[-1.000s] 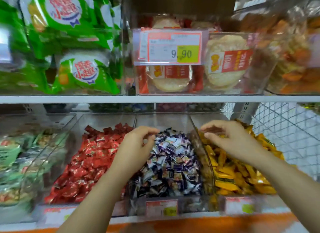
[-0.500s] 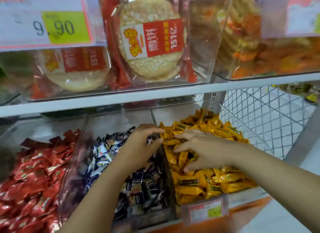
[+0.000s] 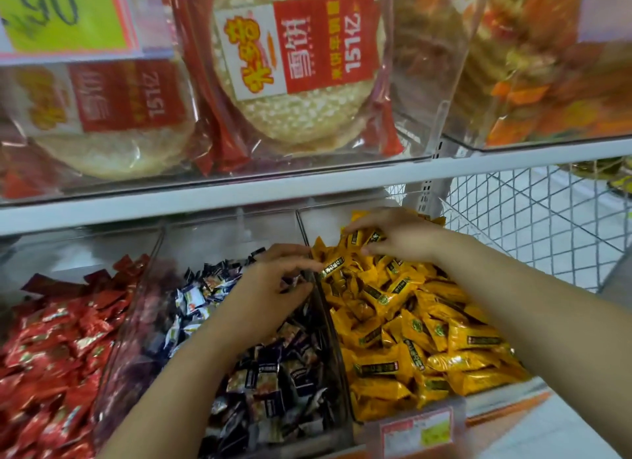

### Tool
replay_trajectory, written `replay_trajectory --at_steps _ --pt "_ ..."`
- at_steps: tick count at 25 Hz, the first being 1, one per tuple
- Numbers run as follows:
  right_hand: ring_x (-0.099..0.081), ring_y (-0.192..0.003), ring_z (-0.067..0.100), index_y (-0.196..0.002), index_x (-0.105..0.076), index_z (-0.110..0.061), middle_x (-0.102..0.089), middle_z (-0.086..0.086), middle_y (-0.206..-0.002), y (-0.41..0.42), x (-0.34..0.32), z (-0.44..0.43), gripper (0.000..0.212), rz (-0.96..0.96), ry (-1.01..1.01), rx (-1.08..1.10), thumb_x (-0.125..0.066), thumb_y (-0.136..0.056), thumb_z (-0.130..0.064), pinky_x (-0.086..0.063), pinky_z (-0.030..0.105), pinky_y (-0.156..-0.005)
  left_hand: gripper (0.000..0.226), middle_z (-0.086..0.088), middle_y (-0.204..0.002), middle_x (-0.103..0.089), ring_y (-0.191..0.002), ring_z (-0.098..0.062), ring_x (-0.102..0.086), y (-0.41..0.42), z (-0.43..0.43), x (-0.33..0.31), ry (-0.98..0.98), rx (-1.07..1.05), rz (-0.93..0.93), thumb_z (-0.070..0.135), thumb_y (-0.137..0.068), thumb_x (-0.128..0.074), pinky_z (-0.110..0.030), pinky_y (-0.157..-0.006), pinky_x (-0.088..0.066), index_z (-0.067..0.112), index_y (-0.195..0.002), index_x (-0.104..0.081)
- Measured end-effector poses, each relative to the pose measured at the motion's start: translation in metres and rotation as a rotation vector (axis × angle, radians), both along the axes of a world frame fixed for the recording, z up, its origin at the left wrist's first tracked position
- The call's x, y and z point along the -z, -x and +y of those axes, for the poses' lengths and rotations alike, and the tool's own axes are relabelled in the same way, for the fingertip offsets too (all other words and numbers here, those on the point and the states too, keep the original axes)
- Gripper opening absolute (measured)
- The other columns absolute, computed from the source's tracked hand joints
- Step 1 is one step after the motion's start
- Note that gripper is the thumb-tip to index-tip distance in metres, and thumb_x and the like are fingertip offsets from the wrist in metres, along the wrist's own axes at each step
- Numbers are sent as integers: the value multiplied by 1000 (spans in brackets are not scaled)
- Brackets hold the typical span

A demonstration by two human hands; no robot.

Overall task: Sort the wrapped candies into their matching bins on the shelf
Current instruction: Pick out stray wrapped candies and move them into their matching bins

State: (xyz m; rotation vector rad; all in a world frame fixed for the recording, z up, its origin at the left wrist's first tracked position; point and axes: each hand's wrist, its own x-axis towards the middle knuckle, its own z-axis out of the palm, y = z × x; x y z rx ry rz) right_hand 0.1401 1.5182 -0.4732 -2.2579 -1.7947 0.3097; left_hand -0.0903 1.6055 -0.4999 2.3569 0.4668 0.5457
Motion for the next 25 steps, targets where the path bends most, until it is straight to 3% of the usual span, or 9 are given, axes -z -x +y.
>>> replay_trajectory --at_steps 5,8,10,14,16,19,22,25 --pt "-34 -134 20 -141 -36 -32 -33 3 -148 4 -10 -15 55 -36 -39 18 -58 -90 -31 -27 26 -107 34 31 -120 -40 -106 5 -51 2 -1 0 47 25 4 12 -89 -60 0 -83 -38 42 -105 -61" --pt "-36 -132 13 -137 -42 -34 -38 -4 -146 29 -25 -37 55 -56 -48 -91 -61 -86 -41 -27 27 -109 35 31 -120 -40 -106 6 -51 3 0 1 55 28 12 11 -88 -60 1 -85 -38 40 -108 -62" --pt "-39 -128 9 -133 -46 -35 -44 -9 -140 54 -20 -45 55 -2 56 -215 -63 -82 -46 -32 30 -108 36 30 -120 -41 -106 6 -51 3 1 2 50 23 13 10 -88 -60 -2 -87 -39 40 -109 -63" --pt "-41 -118 18 -124 -55 -30 -54 -4 -125 73 1 -33 48 -125 228 -272 -60 -82 -51 -40 41 -98 37 25 -119 -47 -104 7 -52 2 1 1 49 4 41 13 -90 -59 -5 -84 -42 48 -105 -59" --pt "-50 -106 15 -114 -63 -26 -61 -5 -112 64 -7 -32 37 -116 232 -262 -64 -81 -44 -44 36 -92 38 20 -119 -50 -103 7 -51 3 2 1 33 1 73 17 -90 -58 -5 -82 -42 52 -104 -56" --pt "-55 -102 9 -113 -65 -30 -63 -9 -111 53 -19 -47 31 -127 317 -266 -66 -83 -32 -41 24 -87 37 20 -121 -49 -102 8 -51 5 2 1 26 10 79 16 -91 -57 -1 -80 -40 50 -107 -57" --pt "-57 -102 3 -108 -68 -33 -64 -15 -113 47 -31 -61 25 -49 353 -211 -64 -85 -22 -44 23 -90 36 23 -124 -44 -101 7 -53 4 1 3 28 20 47 13 -91 -56 0 -80 -40 44 -110 -59" --pt "-55 -95 -1 -110 -67 -28 -64 -12 -113 45 -33 -41 25 -14 99 -141 -62 -87 -20 -42 16 -86 36 24 -125 -42 -102 5 -53 3 1 3 16 22 41 11 -91 -56 -1 -82 -40 40 -112 -60"
